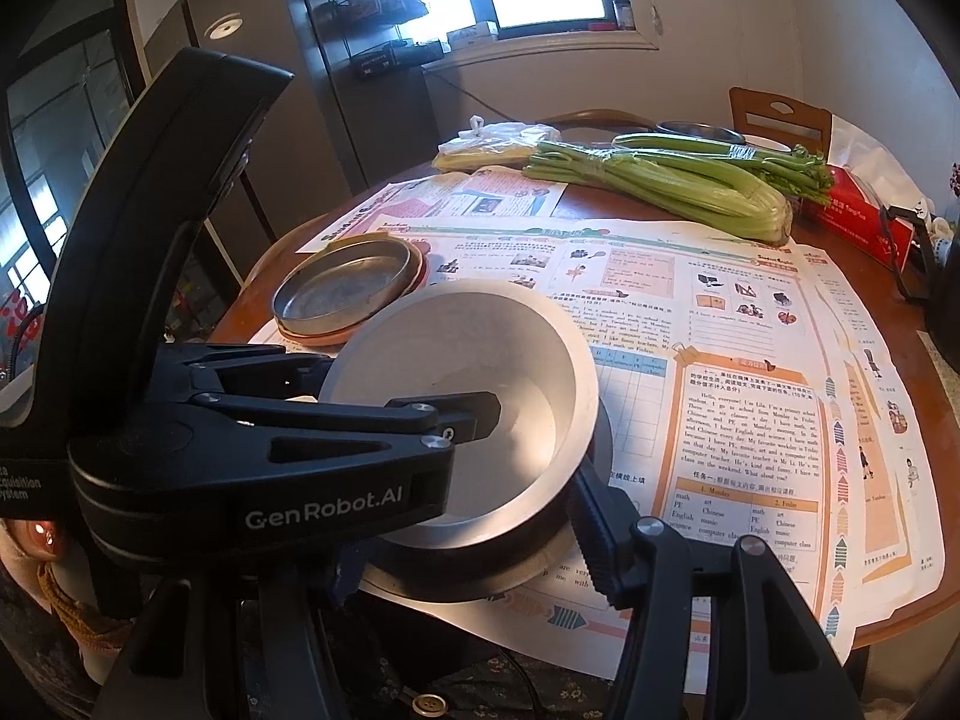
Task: Organize plates and bowls
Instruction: 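Lower the cup into the white bowl and open the left tool, then grasp the steel bowl rim with the left tool and lift the stack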
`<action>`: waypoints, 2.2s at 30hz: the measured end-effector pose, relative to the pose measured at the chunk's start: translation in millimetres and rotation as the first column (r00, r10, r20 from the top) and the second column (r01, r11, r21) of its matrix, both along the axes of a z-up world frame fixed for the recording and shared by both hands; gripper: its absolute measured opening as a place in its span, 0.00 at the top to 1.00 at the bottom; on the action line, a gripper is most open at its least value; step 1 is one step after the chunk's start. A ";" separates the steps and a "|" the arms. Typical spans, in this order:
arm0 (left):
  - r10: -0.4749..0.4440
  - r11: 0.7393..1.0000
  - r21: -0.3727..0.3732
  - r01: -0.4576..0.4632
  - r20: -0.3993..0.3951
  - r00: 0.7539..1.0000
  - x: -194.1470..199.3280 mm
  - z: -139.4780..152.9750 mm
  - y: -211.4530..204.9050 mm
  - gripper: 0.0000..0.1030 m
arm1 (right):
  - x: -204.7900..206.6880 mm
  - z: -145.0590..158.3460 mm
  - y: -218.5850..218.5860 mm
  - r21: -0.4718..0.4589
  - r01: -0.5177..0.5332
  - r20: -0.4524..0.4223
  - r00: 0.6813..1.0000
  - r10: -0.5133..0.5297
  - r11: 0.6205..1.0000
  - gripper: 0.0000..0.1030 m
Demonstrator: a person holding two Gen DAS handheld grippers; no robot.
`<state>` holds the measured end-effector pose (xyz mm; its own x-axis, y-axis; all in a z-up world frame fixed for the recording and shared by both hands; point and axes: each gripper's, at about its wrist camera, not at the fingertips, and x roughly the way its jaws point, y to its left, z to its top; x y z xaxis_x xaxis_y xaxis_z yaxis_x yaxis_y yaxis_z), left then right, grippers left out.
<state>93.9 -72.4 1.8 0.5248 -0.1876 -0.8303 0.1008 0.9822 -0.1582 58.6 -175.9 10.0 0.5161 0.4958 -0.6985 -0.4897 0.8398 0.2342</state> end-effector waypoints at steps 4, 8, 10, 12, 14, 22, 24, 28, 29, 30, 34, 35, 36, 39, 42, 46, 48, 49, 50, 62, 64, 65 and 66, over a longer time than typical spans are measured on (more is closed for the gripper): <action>0.011 1.000 -0.010 -0.011 -0.003 1.000 -0.7 0.1 4.2 0.50 | -2.1 0.7 -0.8 -0.004 0.001 0.005 1.000 -0.001 1.000 0.43; 0.021 0.999 -0.028 -0.021 0.006 1.000 -3.0 3.4 8.7 0.50 | -2.8 1.8 -1.4 -0.006 0.004 0.010 1.000 -0.004 1.000 0.43; 0.025 0.999 -0.031 -0.024 0.011 1.000 -4.3 5.2 9.9 0.50 | -3.6 3.2 -1.9 -0.008 0.004 0.016 1.000 -0.004 1.000 0.43; 0.028 0.999 -0.033 -0.027 0.019 0.999 -5.2 7.1 12.0 0.50 | -4.3 4.7 -2.6 -0.016 0.011 0.027 1.000 -0.011 1.000 0.43; 0.034 0.999 -0.042 -0.033 0.019 0.999 -5.2 7.8 15.3 0.50 | -4.7 5.4 -3.1 -0.020 0.016 0.032 0.999 -0.015 1.000 0.43; 0.067 0.996 -0.056 -0.066 0.022 0.998 -7.2 9.6 27.7 0.50 | -8.6 11.3 -6.1 -0.008 0.011 0.048 0.999 -0.011 1.000 0.43; 0.072 0.996 -0.060 -0.071 0.030 0.997 -9.2 12.4 30.9 0.50 | -9.6 14.5 -7.7 -0.003 0.015 0.056 0.998 -0.015 1.000 0.43; 0.087 0.994 -0.070 -0.083 0.046 0.995 -13.5 19.0 37.5 0.50 | -11.7 20.9 -13.2 0.016 0.024 0.065 0.998 -0.025 1.000 0.43; 0.090 0.994 -0.073 -0.086 0.052 0.995 -15.2 21.4 39.6 0.50 | -11.9 22.5 -14.7 0.020 0.029 0.068 0.997 -0.030 0.999 0.43; 0.093 0.993 -0.075 -0.088 0.056 0.994 -16.1 22.8 41.0 0.50 | -11.8 24.4 -17.0 0.027 0.034 0.071 0.997 -0.035 0.999 0.43; 0.113 0.991 -0.074 -0.108 0.069 0.991 -19.7 26.4 49.0 0.50 | -10.9 30.0 -26.3 0.063 0.058 0.068 0.996 -0.062 0.996 0.43; 0.115 0.991 -0.075 -0.110 0.068 0.991 -20.2 26.1 50.4 0.50 | -9.8 30.3 -28.7 0.072 0.065 0.064 0.996 -0.070 0.995 0.43; 0.118 0.991 -0.077 -0.113 0.066 0.991 -20.3 24.9 52.1 0.50 | -8.9 30.1 -29.7 0.075 0.070 0.060 0.995 -0.074 0.995 0.43; 0.123 0.990 -0.082 -0.119 0.045 0.991 -17.5 18.4 54.1 0.50 | -2.8 25.6 -32.8 0.085 0.085 0.031 0.996 -0.088 0.993 0.43; 0.118 0.989 -0.093 -0.116 0.020 0.993 -14.0 10.6 54.0 0.49 | 3.9 17.6 -34.7 0.098 0.097 -0.015 0.995 -0.096 0.990 0.43; 0.112 0.988 -0.111 -0.112 -0.009 0.994 -10.0 1.1 53.0 0.49 | 11.2 6.7 -37.8 0.110 0.114 -0.066 0.992 -0.107 0.987 0.43; 0.110 0.987 -0.113 -0.111 -0.018 0.994 -7.8 -2.5 52.1 0.49 | 14.8 1.2 -39.4 0.120 0.120 -0.092 0.990 -0.109 0.986 0.43; 0.111 0.987 -0.112 -0.113 -0.021 0.994 -6.8 -3.7 52.0 0.49 | 16.4 -1.3 -40.2 0.126 0.123 -0.105 0.988 -0.110 0.984 0.43; 0.113 0.987 -0.112 -0.115 -0.024 0.993 -6.1 -5.0 52.0 0.49 | 17.6 -3.4 -40.7 0.131 0.123 -0.114 0.988 -0.108 0.984 0.43; 0.110 0.987 -0.109 -0.117 -0.064 0.992 2.6 -25.2 51.3 0.49 | 28.3 -30.9 -35.6 0.154 0.117 -0.210 0.974 -0.083 0.981 0.43; 0.112 0.987 -0.105 -0.118 -0.066 0.992 3.6 -28.0 51.3 0.49 | 29.2 -32.5 -32.5 0.150 0.108 -0.212 0.974 -0.075 0.983 0.43; 0.111 0.988 -0.103 -0.118 -0.068 0.991 4.1 -29.6 50.9 0.49 | 28.9 -33.3 -30.7 0.150 0.103 -0.212 0.975 -0.069 0.983 0.43; 0.109 0.988 -0.104 -0.116 -0.071 0.992 4.8 -31.6 50.8 0.48 | 28.7 -33.5 -29.9 0.150 0.096 -0.211 0.975 -0.063 0.984 0.43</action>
